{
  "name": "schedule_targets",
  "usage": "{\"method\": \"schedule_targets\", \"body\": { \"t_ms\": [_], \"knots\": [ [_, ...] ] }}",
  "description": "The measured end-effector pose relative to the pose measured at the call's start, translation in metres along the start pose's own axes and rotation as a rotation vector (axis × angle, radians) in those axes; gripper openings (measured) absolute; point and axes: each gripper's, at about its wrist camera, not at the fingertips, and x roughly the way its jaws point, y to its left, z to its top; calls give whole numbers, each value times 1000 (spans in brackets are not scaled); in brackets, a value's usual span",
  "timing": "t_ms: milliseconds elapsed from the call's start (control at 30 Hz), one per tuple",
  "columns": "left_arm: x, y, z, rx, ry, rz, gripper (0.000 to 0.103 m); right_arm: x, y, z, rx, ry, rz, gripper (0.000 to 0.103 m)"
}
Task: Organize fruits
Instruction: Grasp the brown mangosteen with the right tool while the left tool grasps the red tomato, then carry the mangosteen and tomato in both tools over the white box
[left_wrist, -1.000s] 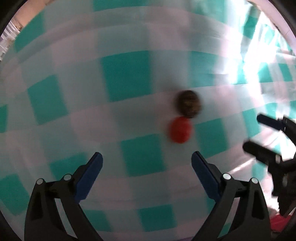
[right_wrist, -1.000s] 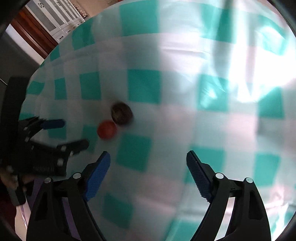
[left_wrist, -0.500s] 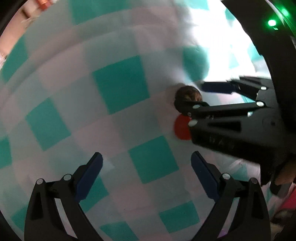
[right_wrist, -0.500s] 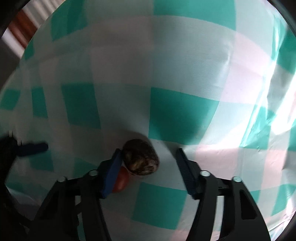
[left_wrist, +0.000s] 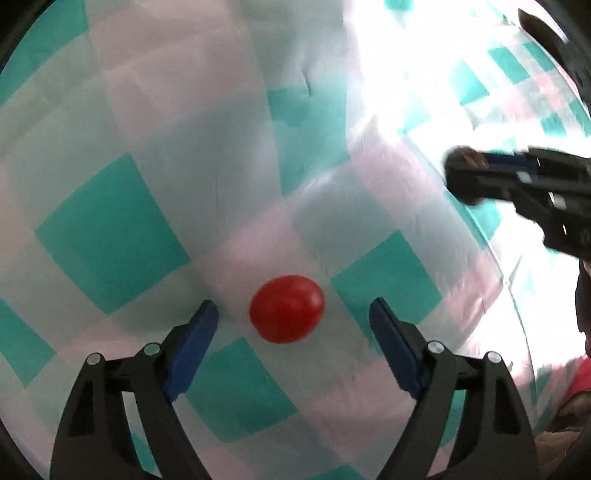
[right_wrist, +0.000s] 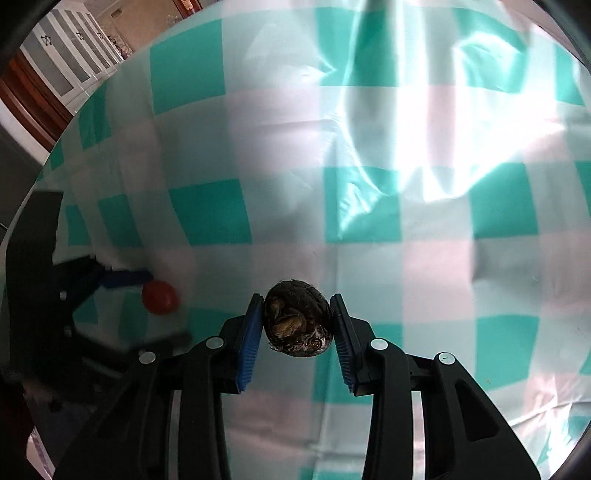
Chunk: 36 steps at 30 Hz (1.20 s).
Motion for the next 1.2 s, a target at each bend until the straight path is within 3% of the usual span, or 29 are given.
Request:
{"method": "schedule_targets", "body": {
  "t_ms": [100, 167, 200, 233, 300, 467, 533, 667, 800, 900, 1067, 1200],
  "knots": [
    [-4, 11, -4, -36, -19, 3, 71, -4, -1, -14, 1, 11, 1, 37],
    [-8, 15, -8, -65, -29, 36, 54, -5, -8, -26, -2, 15, 4, 37],
    [-11, 21, -10, -82, -38, 50, 40, -7, -8, -31, -2, 16, 5, 37],
    [-12, 30, -8, -101, -42, 33, 34, -9, -7, -34, -3, 17, 6, 37],
    [-16, 38, -12, -145, -47, 4, 34, -16, -10, -42, -6, 18, 6, 37],
    [-34, 19, -15, -91, -54, 44, 33, -34, -25, -49, -20, 5, 2, 37],
    [-49, 5, -10, -42, -52, 87, 33, -40, -53, -39, -18, 5, 7, 37],
    [-86, -27, 2, 6, -52, 159, 33, -56, -73, -67, -12, 28, 7, 37],
    [-98, -114, -4, -29, -25, 202, 34, -86, -94, -112, -67, 72, -9, 37],
    [-84, -190, -17, -145, -15, 204, 34, -103, -110, -142, -140, 104, -18, 37],
    [-67, -306, -73, -335, -29, 216, 34, -135, -144, -193, -255, 120, -43, 37],
    [-65, -390, -105, -372, -58, 222, 34, -160, -174, -229, -346, 132, -51, 37]
  ]
}}
